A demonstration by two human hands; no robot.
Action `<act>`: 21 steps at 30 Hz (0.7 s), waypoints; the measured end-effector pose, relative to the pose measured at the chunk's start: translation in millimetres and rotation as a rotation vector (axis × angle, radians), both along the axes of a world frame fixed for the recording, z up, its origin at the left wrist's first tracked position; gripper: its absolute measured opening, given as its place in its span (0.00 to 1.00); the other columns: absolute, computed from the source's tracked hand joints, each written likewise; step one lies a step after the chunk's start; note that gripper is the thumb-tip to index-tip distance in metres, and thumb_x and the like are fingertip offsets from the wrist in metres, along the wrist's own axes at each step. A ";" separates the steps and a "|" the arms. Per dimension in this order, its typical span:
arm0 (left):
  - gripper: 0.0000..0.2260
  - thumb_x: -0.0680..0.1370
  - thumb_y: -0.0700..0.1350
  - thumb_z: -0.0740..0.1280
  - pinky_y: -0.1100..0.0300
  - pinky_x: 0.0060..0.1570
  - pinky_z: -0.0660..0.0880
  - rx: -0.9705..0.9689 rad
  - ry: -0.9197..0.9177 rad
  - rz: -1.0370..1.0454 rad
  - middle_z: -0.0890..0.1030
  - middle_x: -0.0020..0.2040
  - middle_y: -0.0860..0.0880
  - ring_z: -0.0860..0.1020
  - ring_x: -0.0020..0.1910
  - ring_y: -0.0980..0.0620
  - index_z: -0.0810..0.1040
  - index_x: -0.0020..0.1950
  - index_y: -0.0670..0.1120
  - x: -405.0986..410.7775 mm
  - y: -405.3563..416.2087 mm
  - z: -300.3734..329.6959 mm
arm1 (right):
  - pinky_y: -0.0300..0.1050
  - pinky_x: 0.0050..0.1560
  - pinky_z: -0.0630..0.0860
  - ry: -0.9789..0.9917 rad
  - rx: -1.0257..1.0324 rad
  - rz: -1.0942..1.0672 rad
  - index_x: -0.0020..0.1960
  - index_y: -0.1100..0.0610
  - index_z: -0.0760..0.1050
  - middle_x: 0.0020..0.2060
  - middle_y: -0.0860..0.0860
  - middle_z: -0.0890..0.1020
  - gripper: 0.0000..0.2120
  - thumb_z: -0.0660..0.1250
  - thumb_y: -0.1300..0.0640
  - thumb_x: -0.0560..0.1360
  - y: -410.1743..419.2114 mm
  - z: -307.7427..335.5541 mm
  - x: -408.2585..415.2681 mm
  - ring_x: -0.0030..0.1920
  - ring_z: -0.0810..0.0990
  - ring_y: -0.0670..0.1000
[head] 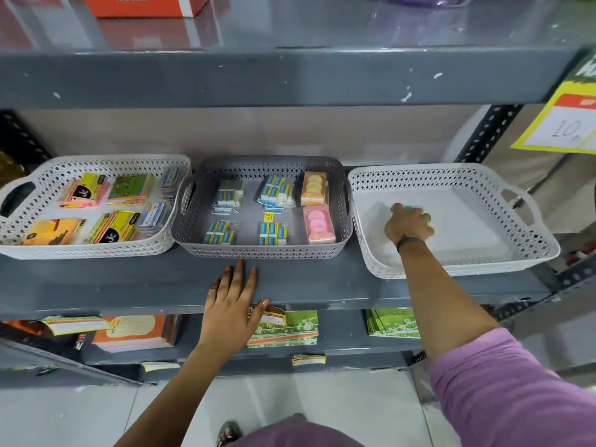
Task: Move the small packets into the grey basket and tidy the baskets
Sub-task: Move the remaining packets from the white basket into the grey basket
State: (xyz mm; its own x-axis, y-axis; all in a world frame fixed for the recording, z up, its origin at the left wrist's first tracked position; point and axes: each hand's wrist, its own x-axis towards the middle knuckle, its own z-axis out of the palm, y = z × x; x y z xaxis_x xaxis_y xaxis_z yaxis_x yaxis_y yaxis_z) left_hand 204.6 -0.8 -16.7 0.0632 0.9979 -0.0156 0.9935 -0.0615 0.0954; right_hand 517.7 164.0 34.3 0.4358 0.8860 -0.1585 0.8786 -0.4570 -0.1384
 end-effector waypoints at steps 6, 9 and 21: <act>0.32 0.77 0.64 0.40 0.43 0.67 0.63 -0.005 -0.004 0.003 0.64 0.73 0.42 0.65 0.71 0.40 0.62 0.73 0.48 0.9 -0.3 1.1 | 0.58 0.60 0.70 0.139 -0.110 -0.032 0.69 0.51 0.63 0.66 0.62 0.66 0.28 0.66 0.51 0.71 1.9 18.0 9.2 0.66 0.65 0.64; 0.32 0.77 0.63 0.40 0.43 0.66 0.65 -0.011 0.010 0.006 0.65 0.73 0.42 0.66 0.70 0.39 0.64 0.72 0.48 0.8 -1.2 3.2 | 0.56 0.58 0.72 0.172 -0.169 -0.016 0.66 0.54 0.67 0.63 0.61 0.66 0.30 0.68 0.47 0.65 -0.4 22.9 11.0 0.62 0.68 0.64; 0.32 0.77 0.63 0.40 0.43 0.65 0.65 0.007 0.015 -0.005 0.66 0.72 0.42 0.67 0.69 0.40 0.64 0.72 0.48 -0.8 -0.4 -0.5 | 0.49 0.55 0.79 0.451 0.168 0.325 0.55 0.51 0.74 0.60 0.56 0.76 0.30 0.70 0.35 0.60 -24.7 93.5 -116.1 0.56 0.79 0.57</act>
State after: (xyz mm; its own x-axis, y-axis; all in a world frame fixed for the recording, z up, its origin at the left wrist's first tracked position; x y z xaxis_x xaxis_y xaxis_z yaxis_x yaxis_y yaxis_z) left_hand 203.8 -1.2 -17.2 0.0677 0.9977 -0.0095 0.9946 -0.0667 0.0795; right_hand 401.6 139.3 127.8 0.0587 0.9920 -0.1113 0.8077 -0.1128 -0.5788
